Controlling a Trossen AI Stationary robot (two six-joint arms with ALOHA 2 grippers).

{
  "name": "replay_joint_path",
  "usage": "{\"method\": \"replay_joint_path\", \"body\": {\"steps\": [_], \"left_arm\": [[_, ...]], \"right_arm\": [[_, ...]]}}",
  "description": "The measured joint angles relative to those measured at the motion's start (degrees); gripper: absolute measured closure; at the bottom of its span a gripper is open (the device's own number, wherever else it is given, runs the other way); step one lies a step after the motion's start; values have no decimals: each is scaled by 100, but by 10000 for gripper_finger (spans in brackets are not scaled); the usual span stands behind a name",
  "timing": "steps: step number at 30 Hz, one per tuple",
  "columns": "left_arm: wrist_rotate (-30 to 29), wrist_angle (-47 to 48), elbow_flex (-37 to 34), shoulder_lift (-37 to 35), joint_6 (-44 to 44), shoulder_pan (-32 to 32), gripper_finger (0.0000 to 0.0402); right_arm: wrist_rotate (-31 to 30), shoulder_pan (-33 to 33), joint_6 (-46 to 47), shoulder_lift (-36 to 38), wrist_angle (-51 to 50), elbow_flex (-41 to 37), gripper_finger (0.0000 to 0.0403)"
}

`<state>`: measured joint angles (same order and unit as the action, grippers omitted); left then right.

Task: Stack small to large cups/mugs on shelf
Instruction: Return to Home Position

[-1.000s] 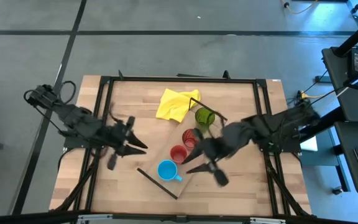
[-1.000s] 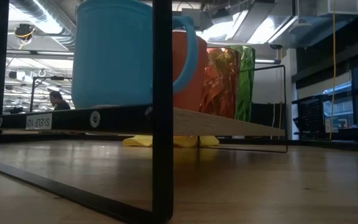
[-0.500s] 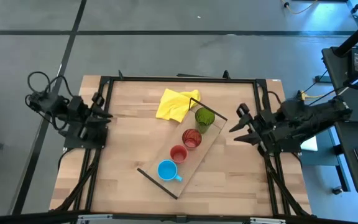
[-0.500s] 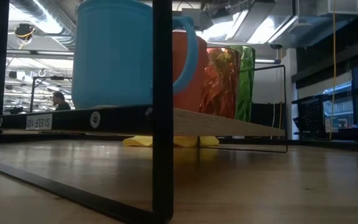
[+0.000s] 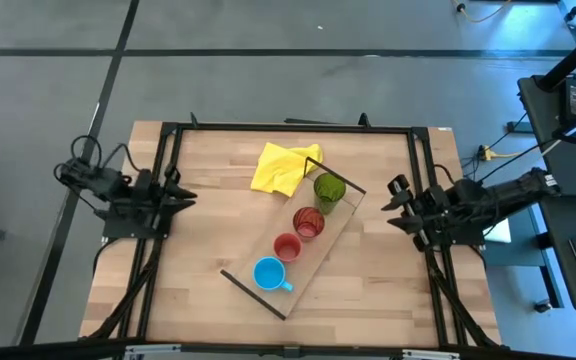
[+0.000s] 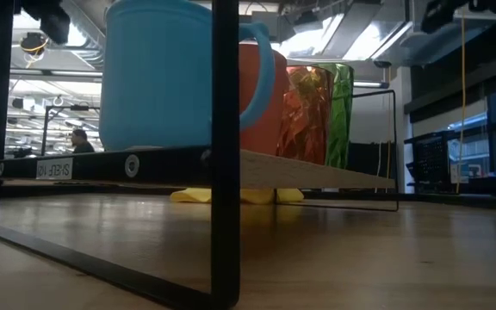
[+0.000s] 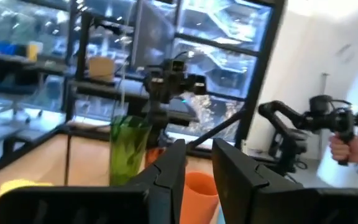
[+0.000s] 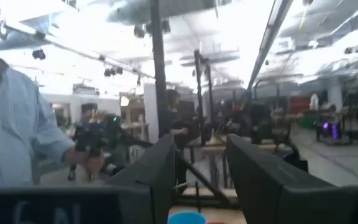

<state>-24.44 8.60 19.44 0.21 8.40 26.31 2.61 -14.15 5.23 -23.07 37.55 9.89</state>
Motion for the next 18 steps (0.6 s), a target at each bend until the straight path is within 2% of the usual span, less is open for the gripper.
{"method": "replay_joint_path", "body": {"steps": [8, 13, 16, 18], "left_arm": [[42, 42, -235, -2, 120, -665, 327], [172, 535, -398, -2, 373, -1315, 327], [441, 1088, -561, -2, 689, -1648, 327], [491, 1365, -626, 4, 792, -1758, 327]], "right_arm": [[1, 500, -169, 885, 959, -950, 256], [-108, 923, -82, 1325, 312, -953, 256], [-491, 1095, 167, 1532, -369, -951, 256], [-542, 1133, 373, 1593, -911, -951, 256]]}}
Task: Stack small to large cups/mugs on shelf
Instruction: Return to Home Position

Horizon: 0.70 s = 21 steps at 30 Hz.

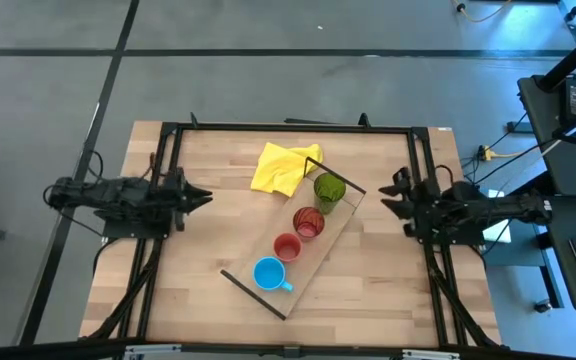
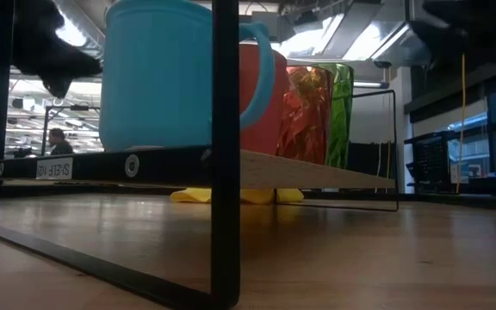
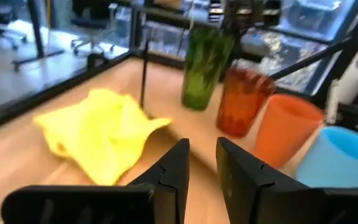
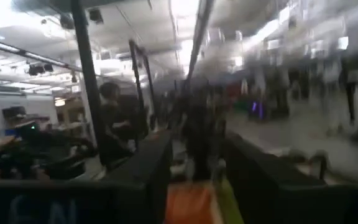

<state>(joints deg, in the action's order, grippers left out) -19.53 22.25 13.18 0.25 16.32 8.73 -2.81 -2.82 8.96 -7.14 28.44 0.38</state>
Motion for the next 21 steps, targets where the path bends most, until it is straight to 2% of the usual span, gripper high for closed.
{"method": "replay_joint_path", "body": {"steps": [4, 7, 12, 21], "left_arm": [[124, 172, -288, 18, 264, -17, 327], [106, 132, -455, 13, 264, -22, 327], [105, 99, -573, 16, 264, -19, 327], [103, 95, -573, 13, 264, -19, 327]], "right_arm": [[549, -8, 1088, -15, -929, 0, 256], [709, -8, 1483, -21, -1390, 0, 256], [704, -8, 1436, -22, -1830, 0, 256], [702, -8, 1323, -22, -1849, 0, 256]]}}
